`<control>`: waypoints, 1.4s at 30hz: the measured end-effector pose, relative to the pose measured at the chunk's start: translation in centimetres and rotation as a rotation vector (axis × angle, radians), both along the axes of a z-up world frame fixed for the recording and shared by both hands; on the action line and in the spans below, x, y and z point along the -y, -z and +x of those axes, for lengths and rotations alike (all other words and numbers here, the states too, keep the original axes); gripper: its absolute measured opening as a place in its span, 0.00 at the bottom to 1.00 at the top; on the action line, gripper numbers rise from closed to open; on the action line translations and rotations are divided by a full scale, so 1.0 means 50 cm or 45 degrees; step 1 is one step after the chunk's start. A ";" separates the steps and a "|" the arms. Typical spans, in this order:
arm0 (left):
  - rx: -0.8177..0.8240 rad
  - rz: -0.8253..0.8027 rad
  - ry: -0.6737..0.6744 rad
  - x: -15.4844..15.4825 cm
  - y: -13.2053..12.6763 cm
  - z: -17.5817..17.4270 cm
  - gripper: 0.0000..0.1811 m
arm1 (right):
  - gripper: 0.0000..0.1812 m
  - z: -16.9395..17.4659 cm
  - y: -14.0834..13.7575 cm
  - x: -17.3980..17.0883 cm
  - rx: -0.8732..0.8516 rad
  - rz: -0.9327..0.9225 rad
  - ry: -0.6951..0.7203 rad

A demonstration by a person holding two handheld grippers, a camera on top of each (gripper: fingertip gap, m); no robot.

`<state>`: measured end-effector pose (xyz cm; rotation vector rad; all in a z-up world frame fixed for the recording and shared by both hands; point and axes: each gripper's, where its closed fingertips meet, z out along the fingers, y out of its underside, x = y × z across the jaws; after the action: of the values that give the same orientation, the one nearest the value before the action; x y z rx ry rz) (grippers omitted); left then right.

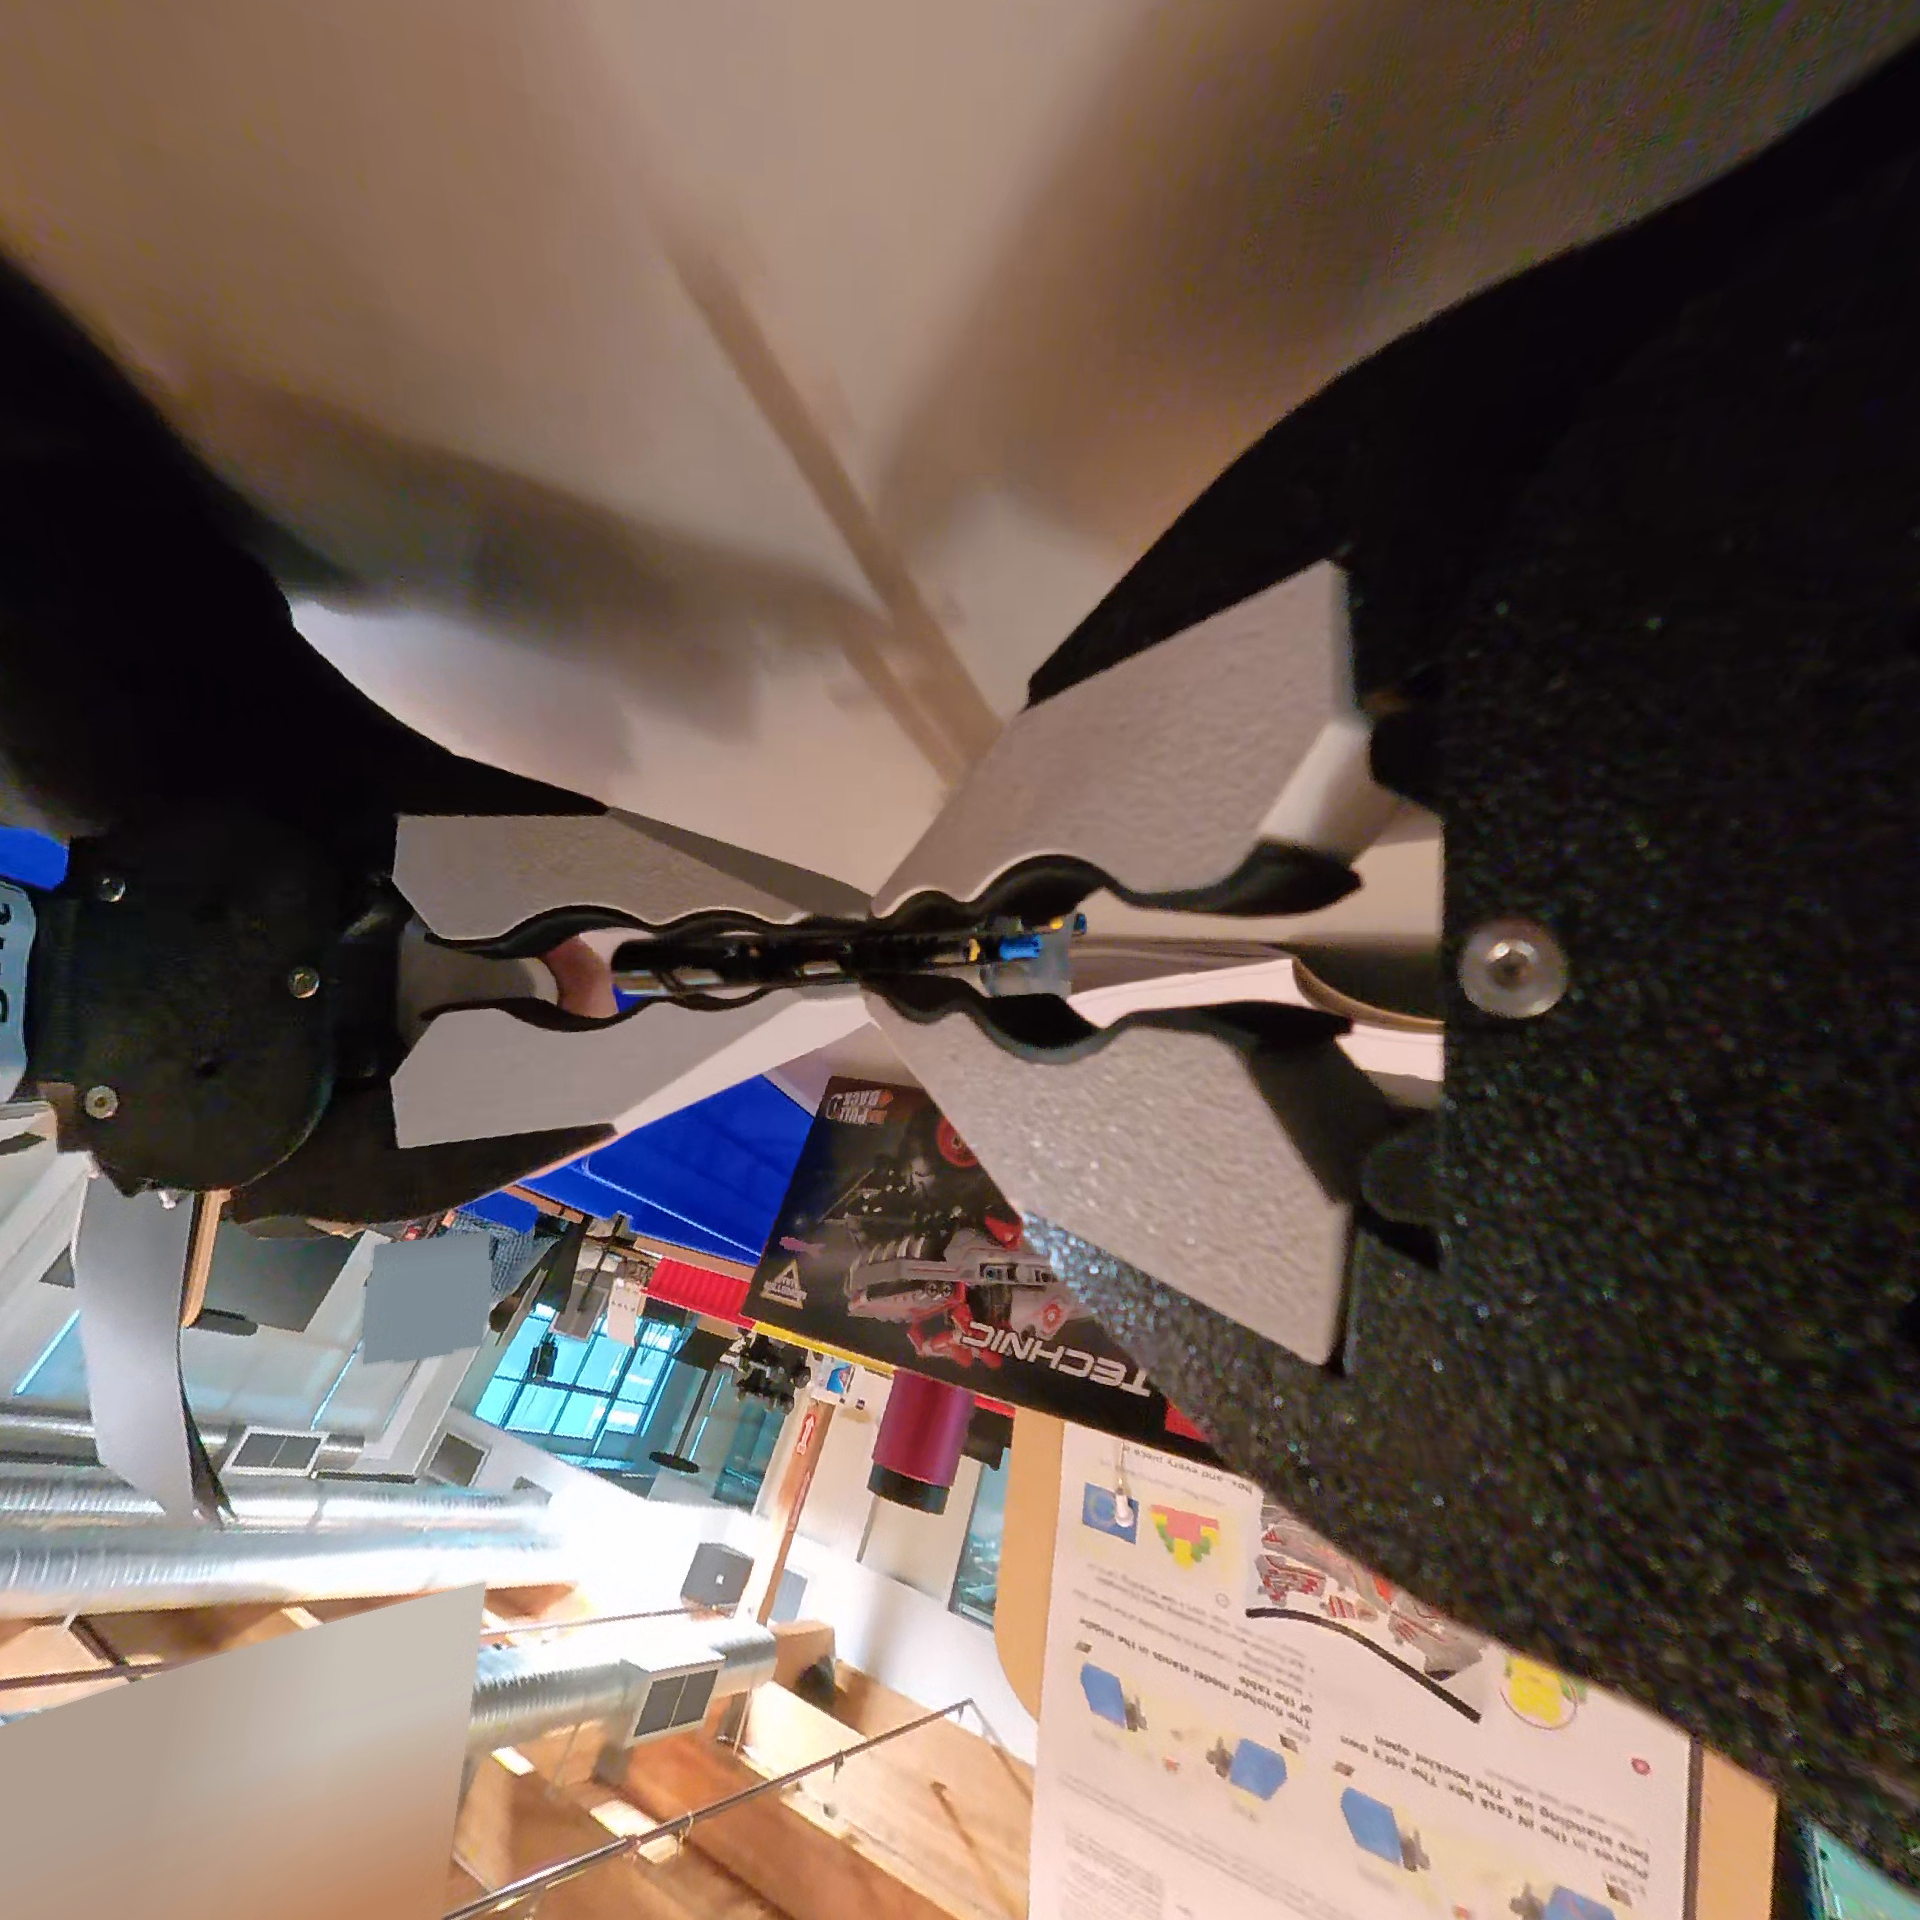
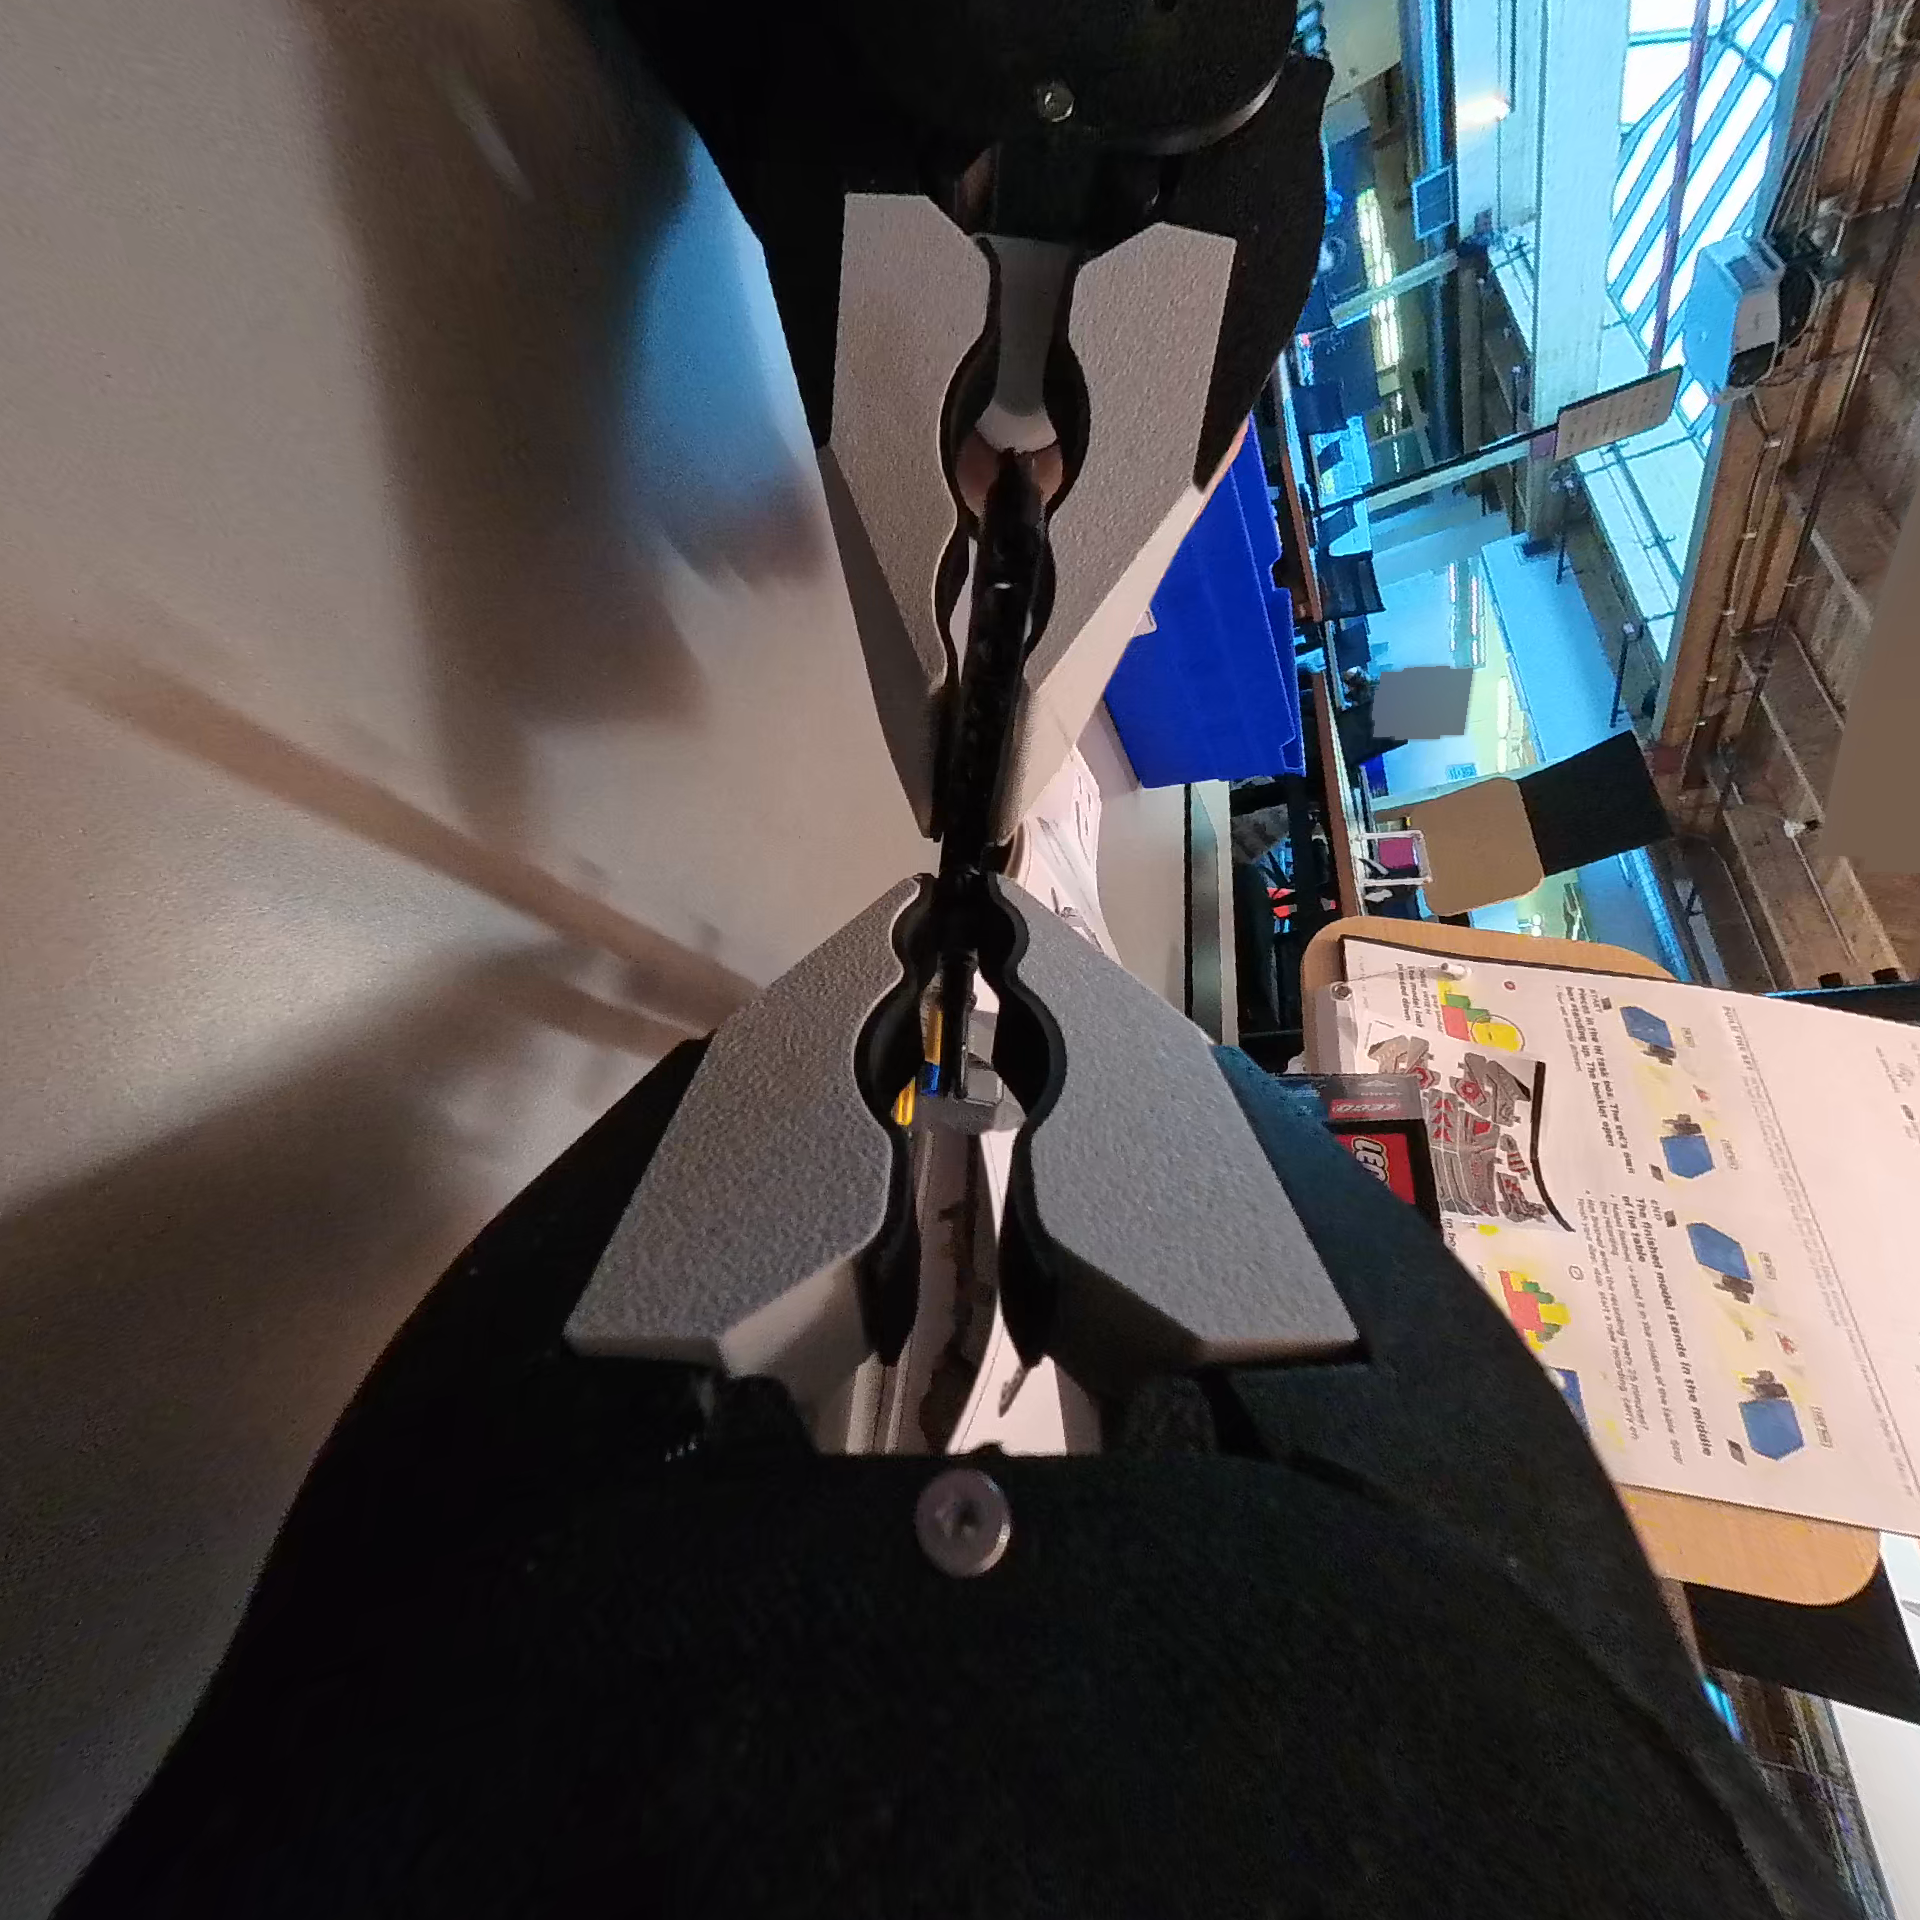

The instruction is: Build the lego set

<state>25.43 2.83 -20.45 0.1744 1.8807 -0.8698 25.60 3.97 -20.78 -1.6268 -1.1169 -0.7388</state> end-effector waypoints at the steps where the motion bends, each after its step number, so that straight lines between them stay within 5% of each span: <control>1: -0.004 -0.003 0.005 0.000 0.001 0.000 0.03 | 0.02 -0.001 0.001 -0.001 -0.007 -0.001 0.000; 10: -0.019 -0.055 0.052 -0.008 0.011 0.000 0.08 | 0.02 0.001 -0.003 -0.003 -0.080 0.028 0.000; 13: 0.000 -0.038 0.040 -0.007 0.011 0.000 0.03 | 0.02 -0.010 0.001 -0.005 -0.083 0.022 -0.022; 42: -0.027 0.007 -0.061 -0.008 -0.003 0.001 0.03 | 0.03 -0.002 -0.005 0.008 -0.011 -0.053 0.060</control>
<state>25.50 3.23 -20.32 0.1238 1.8998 -0.8371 25.50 3.56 -20.52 -1.6948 -1.0981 -0.7426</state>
